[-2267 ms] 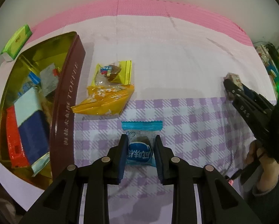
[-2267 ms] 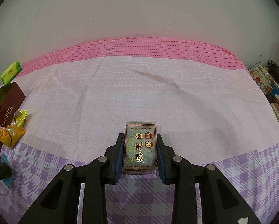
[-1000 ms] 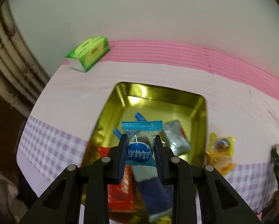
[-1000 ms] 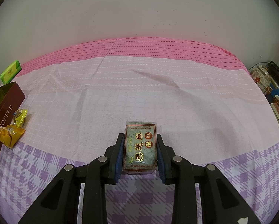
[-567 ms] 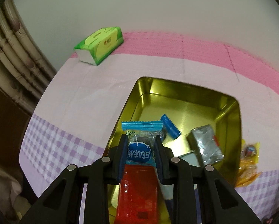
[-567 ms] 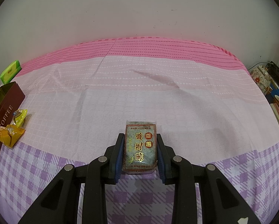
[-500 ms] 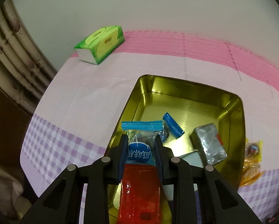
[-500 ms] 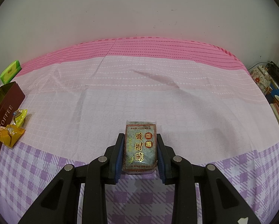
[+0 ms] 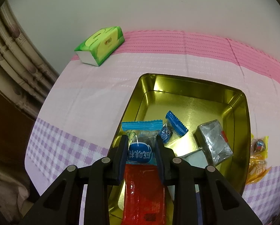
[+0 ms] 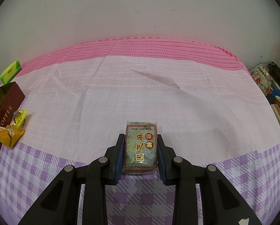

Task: Organize snacks
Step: 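Carry the blue candy into the tin and open the left tool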

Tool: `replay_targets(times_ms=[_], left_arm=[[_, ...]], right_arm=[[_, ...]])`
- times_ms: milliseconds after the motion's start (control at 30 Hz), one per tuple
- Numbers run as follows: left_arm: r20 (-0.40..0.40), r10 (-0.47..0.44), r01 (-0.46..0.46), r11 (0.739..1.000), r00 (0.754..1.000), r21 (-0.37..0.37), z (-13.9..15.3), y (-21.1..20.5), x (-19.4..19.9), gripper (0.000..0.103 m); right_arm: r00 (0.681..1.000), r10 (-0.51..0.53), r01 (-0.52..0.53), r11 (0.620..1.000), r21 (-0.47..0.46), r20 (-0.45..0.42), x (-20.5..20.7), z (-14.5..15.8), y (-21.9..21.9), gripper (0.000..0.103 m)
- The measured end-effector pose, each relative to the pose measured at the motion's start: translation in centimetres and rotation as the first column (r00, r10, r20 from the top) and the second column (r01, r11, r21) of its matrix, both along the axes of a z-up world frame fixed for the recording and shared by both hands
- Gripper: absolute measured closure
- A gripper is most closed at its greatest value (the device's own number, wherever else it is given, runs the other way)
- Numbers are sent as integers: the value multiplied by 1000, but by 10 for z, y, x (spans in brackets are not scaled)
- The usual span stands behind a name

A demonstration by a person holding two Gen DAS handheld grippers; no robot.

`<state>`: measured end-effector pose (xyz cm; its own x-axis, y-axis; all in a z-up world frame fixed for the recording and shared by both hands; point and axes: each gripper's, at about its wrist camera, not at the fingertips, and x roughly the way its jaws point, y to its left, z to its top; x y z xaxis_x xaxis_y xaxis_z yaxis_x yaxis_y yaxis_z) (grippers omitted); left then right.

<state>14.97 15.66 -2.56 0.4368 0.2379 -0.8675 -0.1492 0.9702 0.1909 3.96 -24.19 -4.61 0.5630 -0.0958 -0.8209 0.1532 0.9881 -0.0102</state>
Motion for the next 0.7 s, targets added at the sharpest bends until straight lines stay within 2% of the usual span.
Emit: replay_targets(times_ms=[300,433,700], left_arm=[[-4,-16,16,1000,1000,-12,5,1,-4,71],[7,-20,20,999,1000,-34,10,1,-6,62],[34,-49,49,999,998,-17,21,-3,-17,61]], right_arm=[[1000,0,0,1000,-2,-1,0,0,0,73],[1000,1,-1,1000,-4,-1,0,0,0,73],[1000,2,-2,1000,-5,-1,0,0,-1,73]])
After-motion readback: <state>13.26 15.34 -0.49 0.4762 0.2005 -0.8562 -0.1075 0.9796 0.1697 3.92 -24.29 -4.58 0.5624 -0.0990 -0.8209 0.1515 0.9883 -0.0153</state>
